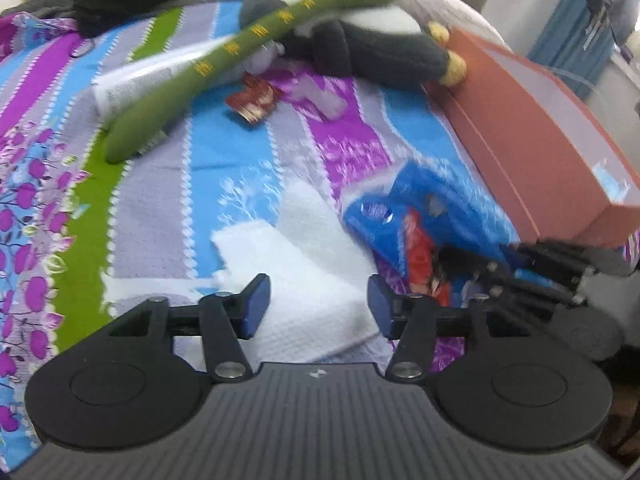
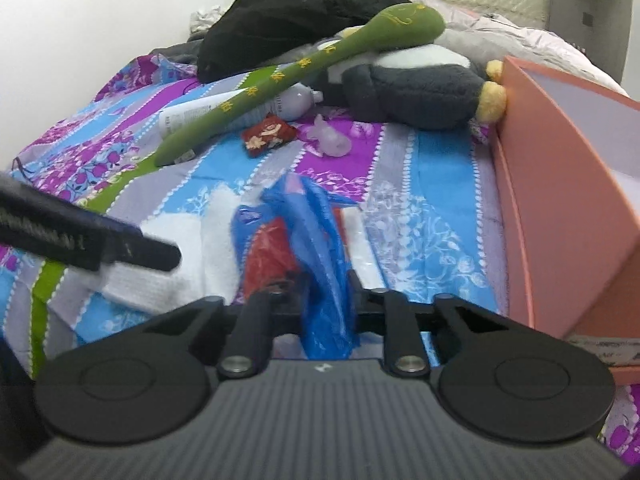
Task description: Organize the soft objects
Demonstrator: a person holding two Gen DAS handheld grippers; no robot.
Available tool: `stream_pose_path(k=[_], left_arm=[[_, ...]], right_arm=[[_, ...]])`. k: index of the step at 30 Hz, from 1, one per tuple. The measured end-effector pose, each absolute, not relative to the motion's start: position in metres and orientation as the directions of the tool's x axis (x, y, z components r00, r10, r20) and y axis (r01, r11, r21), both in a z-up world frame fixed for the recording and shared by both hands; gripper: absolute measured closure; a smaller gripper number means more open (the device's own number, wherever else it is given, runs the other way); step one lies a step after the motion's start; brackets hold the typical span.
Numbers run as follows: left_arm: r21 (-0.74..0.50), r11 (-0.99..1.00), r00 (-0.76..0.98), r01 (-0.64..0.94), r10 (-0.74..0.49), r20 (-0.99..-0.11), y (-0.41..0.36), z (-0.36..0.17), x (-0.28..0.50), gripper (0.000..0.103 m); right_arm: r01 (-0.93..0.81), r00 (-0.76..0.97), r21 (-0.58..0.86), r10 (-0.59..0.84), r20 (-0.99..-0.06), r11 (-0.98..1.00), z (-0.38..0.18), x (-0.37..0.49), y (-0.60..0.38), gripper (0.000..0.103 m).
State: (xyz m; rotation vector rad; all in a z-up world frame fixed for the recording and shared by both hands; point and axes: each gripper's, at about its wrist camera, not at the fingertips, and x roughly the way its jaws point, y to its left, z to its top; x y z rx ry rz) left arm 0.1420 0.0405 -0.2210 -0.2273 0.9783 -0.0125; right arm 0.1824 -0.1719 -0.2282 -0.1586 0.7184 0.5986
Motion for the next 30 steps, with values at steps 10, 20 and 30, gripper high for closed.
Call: stream_pose_path(k=[10, 20, 30], left_arm=[[-0.104, 0.995, 0.515, -0.012, -0.083, -0.853, 0.016, -0.242, 0.149, 0.035], [-0.041, 0.999, 0.503, 0.029, -0.05, -0.863, 0.004, -0.246, 0.153, 0.041], [-0.072, 0.997, 0.521, 0.004, -0.064, -0.851, 0.007, -0.247, 0.154, 0.057]], right_arm=[[-0.509, 0.637, 0.012, 0.386, -0.667, 0.861, -0.217, 0.174, -0.19, 0.087], [-0.52, 0.62, 0.005, 0.382, -0.686, 0.854, -0.226, 0.169, -0.186, 0.087], [-0.521, 0.611, 0.016, 0.385, -0.691, 0.854, -0.223, 0.161, -0.187, 0.087]])
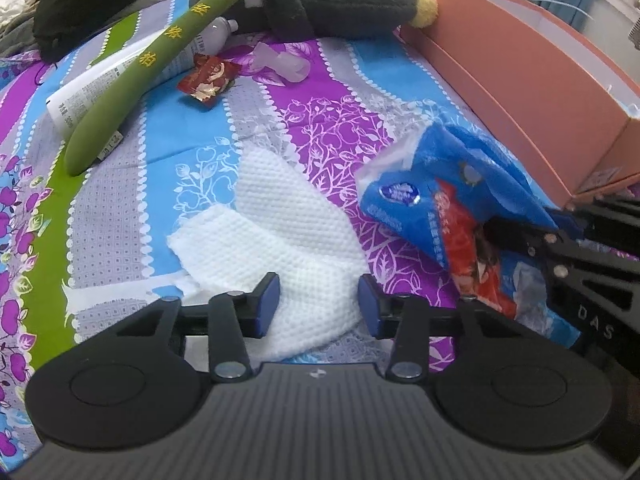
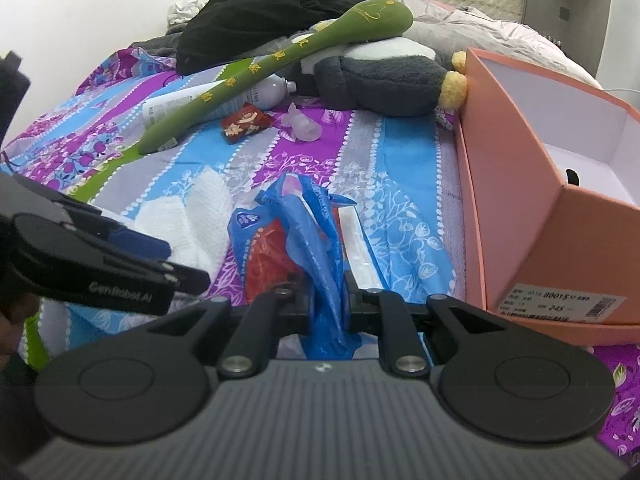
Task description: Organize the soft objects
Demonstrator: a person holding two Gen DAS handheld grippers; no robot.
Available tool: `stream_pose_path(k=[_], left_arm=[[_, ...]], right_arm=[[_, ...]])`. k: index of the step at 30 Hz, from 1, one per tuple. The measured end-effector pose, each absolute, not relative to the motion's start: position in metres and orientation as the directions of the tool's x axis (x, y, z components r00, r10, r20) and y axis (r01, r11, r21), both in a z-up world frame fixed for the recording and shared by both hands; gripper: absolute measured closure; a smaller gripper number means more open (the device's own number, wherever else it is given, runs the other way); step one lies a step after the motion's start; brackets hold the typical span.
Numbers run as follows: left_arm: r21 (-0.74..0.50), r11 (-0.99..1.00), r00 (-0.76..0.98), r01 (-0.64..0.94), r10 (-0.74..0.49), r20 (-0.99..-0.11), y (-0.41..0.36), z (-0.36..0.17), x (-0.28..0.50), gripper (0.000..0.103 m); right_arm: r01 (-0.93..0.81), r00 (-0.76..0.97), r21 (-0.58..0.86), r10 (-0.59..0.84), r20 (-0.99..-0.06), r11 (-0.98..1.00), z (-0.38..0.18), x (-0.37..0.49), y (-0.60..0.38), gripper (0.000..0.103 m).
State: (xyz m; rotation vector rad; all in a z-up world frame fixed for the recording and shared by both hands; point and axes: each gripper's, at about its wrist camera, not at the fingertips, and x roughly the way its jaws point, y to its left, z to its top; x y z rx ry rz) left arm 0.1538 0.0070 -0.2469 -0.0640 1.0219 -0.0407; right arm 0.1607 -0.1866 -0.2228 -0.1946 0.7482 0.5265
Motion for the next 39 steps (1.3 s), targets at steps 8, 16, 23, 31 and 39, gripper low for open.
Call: stream_pose_path(k=[8, 16, 23, 31, 39], left_arm=[[-0.121, 0.991, 0.547, -0.062, -0.068, -0.834, 0.016, -0.244, 0.152, 0.092], [-0.173, 0.981, 0.605, -0.083, -0.088, -0.791, 0.021, -0.226, 0.137, 0.096], [-0.245, 0.966, 0.663, -0.088, -0.127, -0.738, 0.027, -0.194, 0.124, 0.096], [-0.284, 0.957, 0.745, -0.055, -0.15, -0.65, 0.024, -0.14, 0.115, 0.096], [-0.292, 0.956, 0.79, 0.014, -0.19, -0.583, 0.003, -0.097, 0.112, 0.096]], right_arm=[[-0.497, 0.624, 0.027, 0.378, -0.683, 0.868, -0.211, 0.157, -0.187, 0.087], [-0.47, 0.65, 0.022, 0.362, -0.667, 0.883, -0.189, 0.152, -0.188, 0.087], [-0.456, 0.679, 0.018, 0.361, -0.64, 0.89, -0.163, 0.142, -0.185, 0.087], [-0.416, 0.738, 0.018, 0.349, -0.577, 0.909, -0.127, 0.131, -0.192, 0.087], [-0.356, 0.796, 0.029, 0.32, -0.513, 0.934, -0.095, 0.121, -0.216, 0.087]])
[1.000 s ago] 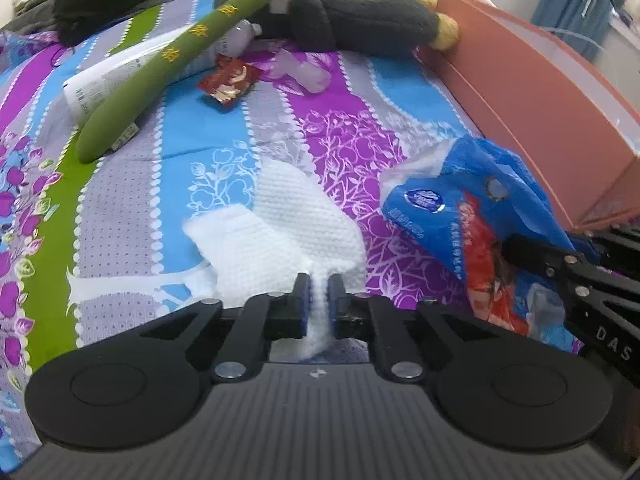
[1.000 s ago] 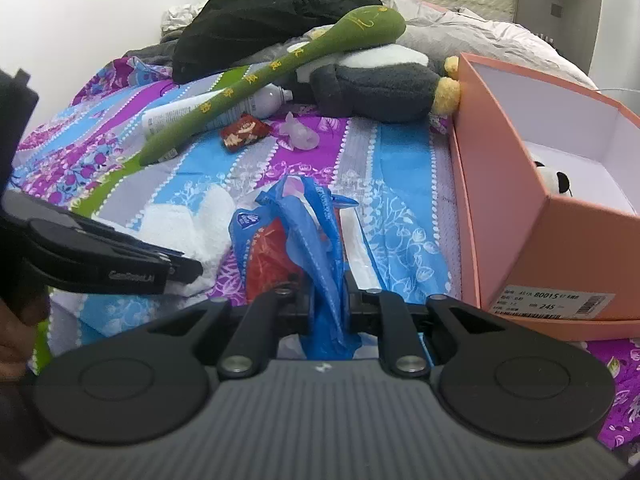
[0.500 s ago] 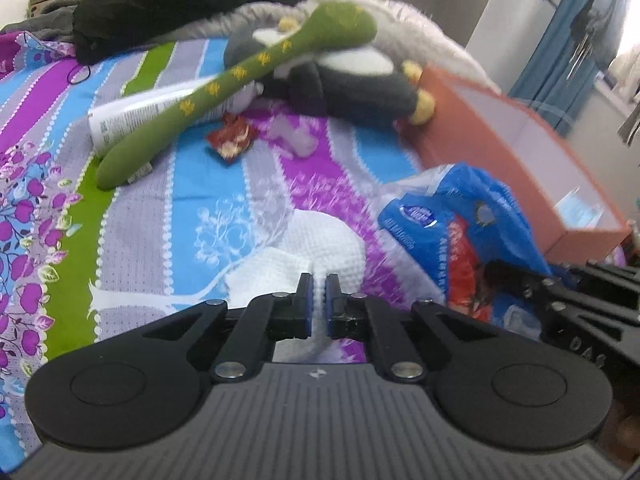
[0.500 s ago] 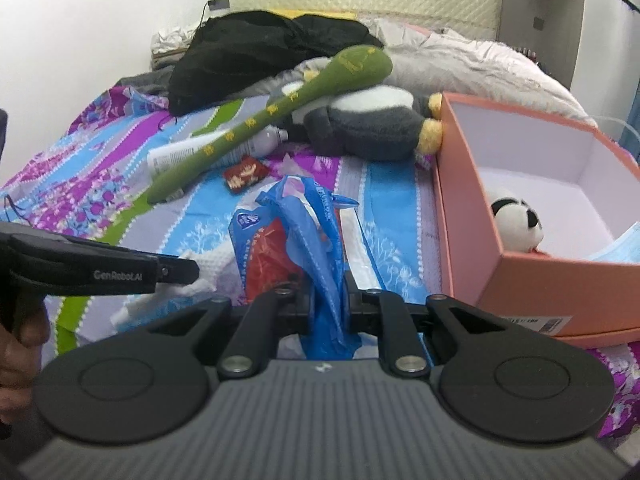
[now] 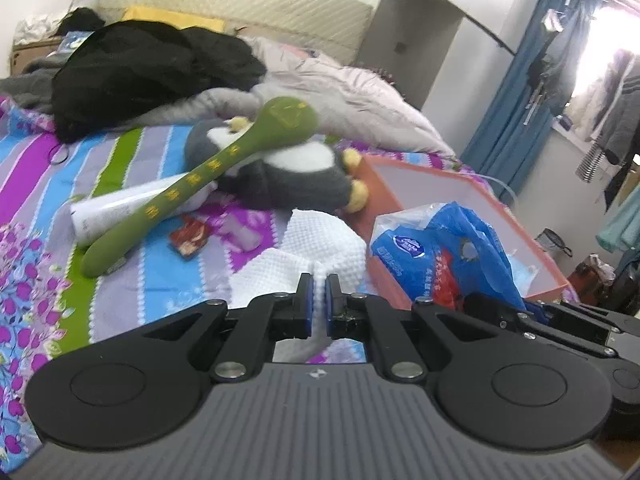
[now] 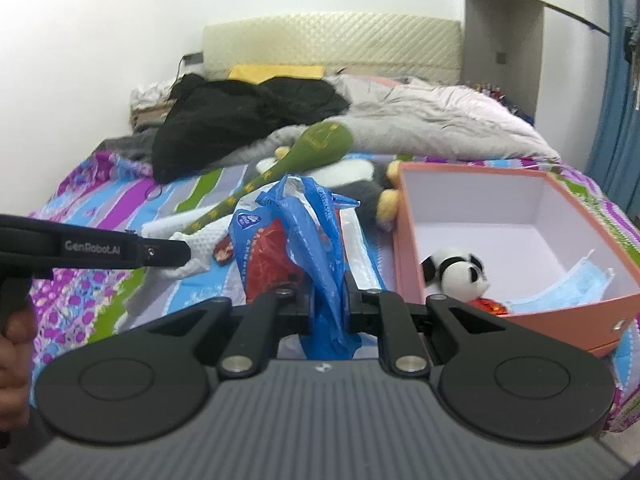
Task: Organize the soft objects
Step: 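Carry the white cloth with the left tool while the right tool carries the bag over the box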
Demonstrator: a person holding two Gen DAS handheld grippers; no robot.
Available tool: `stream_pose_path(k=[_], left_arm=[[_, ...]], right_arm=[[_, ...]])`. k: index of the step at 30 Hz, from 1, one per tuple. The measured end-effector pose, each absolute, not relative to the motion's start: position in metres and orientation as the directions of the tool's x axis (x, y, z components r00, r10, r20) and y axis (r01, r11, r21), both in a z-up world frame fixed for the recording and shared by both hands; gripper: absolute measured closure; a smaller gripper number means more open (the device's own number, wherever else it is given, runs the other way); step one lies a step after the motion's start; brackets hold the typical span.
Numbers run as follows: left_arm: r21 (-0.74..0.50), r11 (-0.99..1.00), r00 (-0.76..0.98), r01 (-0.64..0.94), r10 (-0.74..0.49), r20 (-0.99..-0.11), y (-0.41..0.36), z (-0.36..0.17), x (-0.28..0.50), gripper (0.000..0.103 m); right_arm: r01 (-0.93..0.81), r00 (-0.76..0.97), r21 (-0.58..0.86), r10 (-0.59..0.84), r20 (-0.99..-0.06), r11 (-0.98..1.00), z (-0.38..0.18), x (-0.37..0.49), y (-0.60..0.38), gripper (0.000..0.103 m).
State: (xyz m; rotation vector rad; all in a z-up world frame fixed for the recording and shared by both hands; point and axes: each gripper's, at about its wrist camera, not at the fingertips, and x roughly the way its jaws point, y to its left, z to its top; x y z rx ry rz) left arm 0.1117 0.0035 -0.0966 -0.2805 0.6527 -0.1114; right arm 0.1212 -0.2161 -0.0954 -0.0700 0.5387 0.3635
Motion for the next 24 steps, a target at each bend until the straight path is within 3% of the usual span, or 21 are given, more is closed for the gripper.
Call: stream_pose_path(k=[14, 24], left_arm=[[-0.312, 0.93, 0.756, 0.195, -0.345, -0.557, -0.079, -0.08, 0.121, 0.096], [-0.274, 0.91, 0.726, 0.309, -0.413, -0.55, -0.142, -0.059, 0.191, 0.096]], right_arm=[[-0.199, 0.855, 0.047, 0.196, -0.48, 0.979, -0.08, 0.1, -0.287, 0.087], [-0.12, 0.891, 0.015, 0.114, -0.44, 0.993, -0.063, 0.148, -0.327, 0.087]])
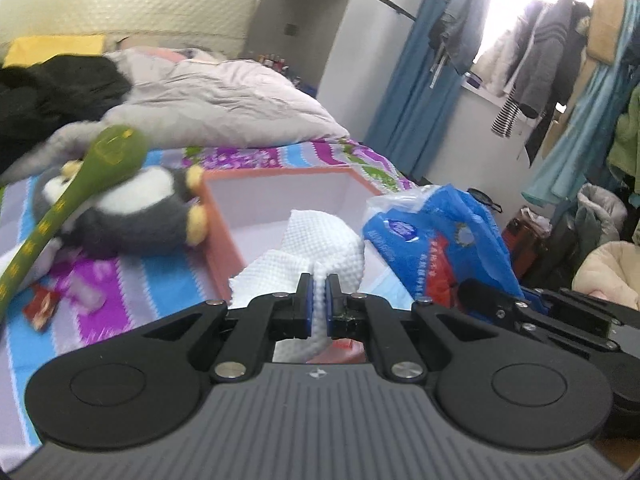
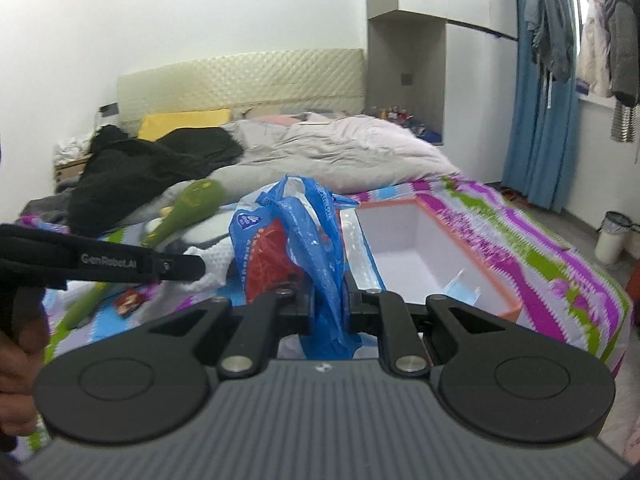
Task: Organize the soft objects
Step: 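Carry the white cloth with the left tool while the right tool carries the bag over the box, then open the left tool to drop the cloth while the right tool releases the bag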
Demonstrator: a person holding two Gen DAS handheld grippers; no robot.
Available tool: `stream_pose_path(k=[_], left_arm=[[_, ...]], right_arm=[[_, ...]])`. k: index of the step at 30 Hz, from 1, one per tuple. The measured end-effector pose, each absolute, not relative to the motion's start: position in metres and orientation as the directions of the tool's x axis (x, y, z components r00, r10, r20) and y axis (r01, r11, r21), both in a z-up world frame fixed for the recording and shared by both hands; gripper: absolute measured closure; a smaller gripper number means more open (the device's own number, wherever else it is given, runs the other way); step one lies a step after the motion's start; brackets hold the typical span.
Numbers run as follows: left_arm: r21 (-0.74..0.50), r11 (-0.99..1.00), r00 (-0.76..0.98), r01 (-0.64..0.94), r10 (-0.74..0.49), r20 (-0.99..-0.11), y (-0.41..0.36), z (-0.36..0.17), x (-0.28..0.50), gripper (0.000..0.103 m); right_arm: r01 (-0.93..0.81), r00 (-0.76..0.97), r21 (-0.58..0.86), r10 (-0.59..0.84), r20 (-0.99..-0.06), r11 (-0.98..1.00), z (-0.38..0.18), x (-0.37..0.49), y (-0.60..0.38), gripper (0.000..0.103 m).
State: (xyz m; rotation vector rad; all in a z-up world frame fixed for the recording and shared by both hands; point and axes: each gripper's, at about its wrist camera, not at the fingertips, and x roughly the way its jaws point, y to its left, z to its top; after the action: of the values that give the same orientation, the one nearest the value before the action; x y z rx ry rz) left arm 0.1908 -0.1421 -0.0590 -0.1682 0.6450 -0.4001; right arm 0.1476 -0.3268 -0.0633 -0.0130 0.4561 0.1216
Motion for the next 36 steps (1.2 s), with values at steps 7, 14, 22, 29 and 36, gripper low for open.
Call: stream_pose_path(k=[7, 14, 22, 29, 36], left_arm=[[-0.25, 0.911, 0.704, 0.327, -0.412, -0.579, -0.177, -0.044, 0.261, 0.096], [-0.285, 0.905, 0.573, 0.317, -0.422, -0.702, -0.204, -0.062, 0.34, 0.096], [-0.257, 0.921, 0.449, 0.292, -0.37, -0.814, -0.222, -0.098, 0.395, 0.095], [-0.247, 0.926, 0.406, 0.285, -0.35, -0.844, -0.226, -0.11, 0.4, 0.085], [-0.242, 0.924, 0.427, 0.296, -0.354, -0.832, -0.225, -0.105, 0.393, 0.061]], right_arm=[[-0.094, 0.85, 0.049, 0.106, -0.515, 0.994, -0.07, 0.219, -0.352, 0.087], [-0.082, 0.766, 0.085, 0.117, -0.632, 0.993, -0.08, 0.284, -0.378, 0.087], [-0.01, 0.668, 0.109, 0.088, -0.739, 0.994, -0.104, 0.326, -0.414, 0.087], [-0.025, 0.642, 0.124, 0.111, -0.759, 0.992, -0.113, 0.326, -0.421, 0.077], [-0.043, 0.667, 0.113, 0.112, -0.736, 0.993, -0.106, 0.318, -0.413, 0.056]])
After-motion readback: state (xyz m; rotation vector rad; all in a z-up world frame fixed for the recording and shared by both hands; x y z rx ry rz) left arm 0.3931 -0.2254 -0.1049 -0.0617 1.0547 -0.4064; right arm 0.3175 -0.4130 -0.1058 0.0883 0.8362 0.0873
